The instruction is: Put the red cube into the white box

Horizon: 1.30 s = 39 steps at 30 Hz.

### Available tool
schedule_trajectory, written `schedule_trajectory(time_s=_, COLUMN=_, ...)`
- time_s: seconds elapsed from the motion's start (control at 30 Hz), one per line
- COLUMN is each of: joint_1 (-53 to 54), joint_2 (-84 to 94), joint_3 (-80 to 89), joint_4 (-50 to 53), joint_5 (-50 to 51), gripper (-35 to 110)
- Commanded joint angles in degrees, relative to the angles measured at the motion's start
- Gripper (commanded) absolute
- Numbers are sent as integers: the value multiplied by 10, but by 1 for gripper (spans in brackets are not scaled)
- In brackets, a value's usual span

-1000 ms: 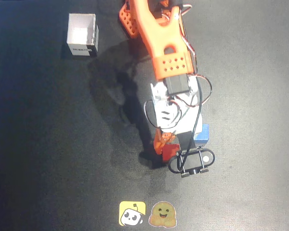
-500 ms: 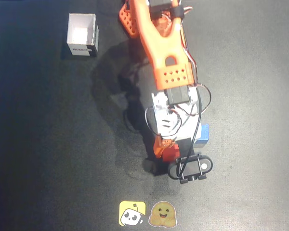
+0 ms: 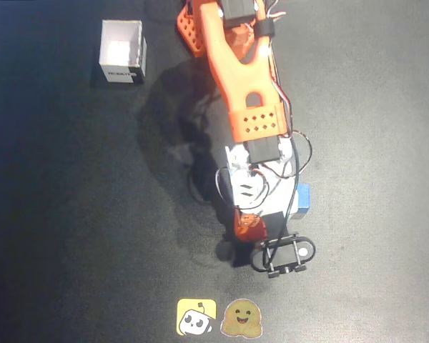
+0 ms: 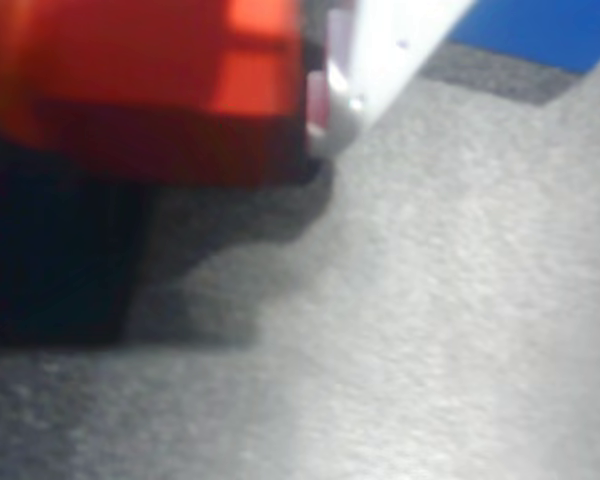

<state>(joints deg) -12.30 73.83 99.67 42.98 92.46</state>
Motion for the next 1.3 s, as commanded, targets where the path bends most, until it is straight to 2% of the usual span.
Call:
schedule_trajectory(time_s=0.0, joint_1=10, joint_2=4, joint_3=0, joint_4=0, joint_5=-1, gripper=2)
schedule_trajectory(time_s=0.2, joint_1=11, joint_2=9, joint_3=-1, joint_4=7, joint_5=-4, gripper=0)
schedule_trajectory(time_s=0.43, joint_1=20, joint_2=79, joint_3=-62, joint_4=147, joint_5=-13, gripper=0)
schedule_trajectory(time_s=0.6, joint_1=48, joint_2=127, joint_3=-68, joint_4=182, joint_5=-50, gripper=0)
schedule_trajectory(time_s=1.27, joint_1=273, joint_2=320, joint_3=-11, joint_4=278, joint_5=-227, gripper=0)
